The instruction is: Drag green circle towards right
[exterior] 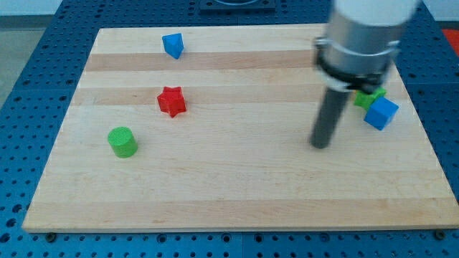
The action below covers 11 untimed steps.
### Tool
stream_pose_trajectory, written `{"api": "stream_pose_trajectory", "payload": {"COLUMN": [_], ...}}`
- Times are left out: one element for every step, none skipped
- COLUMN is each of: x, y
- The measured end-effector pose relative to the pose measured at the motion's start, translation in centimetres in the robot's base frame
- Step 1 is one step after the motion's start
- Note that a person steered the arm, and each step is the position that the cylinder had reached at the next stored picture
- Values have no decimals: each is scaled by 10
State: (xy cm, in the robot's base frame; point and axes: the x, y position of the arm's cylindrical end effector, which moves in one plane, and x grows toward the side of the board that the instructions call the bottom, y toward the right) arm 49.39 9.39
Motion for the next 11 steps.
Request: {"api": "stream_pose_trajectory", "payload": {"x": [-32, -46, -46, -38, -2, 7, 4, 4, 4, 3, -13], "y": [-79, -156, -251, -354, -376, -321, -252, -177, -138, -173, -218]}}
